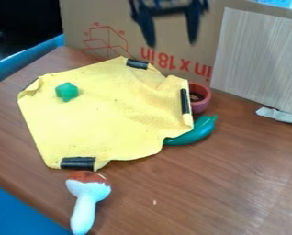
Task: Unfold the cloth from left to right
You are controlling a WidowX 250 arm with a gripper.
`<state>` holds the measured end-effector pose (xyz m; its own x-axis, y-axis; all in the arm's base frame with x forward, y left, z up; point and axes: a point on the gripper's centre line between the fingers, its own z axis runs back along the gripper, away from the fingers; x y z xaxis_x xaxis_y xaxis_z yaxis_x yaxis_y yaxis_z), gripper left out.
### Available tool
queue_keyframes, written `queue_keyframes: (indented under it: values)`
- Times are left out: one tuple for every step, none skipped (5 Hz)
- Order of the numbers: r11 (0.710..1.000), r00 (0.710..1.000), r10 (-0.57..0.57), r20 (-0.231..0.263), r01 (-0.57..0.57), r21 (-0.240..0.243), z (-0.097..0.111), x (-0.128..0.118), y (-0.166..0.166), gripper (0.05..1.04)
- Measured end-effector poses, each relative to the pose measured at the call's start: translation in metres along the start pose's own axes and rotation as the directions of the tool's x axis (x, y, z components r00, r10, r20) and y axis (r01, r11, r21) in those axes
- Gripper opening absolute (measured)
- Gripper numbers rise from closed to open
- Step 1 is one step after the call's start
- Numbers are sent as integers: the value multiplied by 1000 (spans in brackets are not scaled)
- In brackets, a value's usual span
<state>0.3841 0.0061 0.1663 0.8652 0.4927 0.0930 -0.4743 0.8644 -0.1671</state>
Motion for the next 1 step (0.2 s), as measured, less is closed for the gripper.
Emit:
queue_keyframes:
  values:
    - [998, 999, -21, 31, 20, 55, 47, 6, 28, 1001]
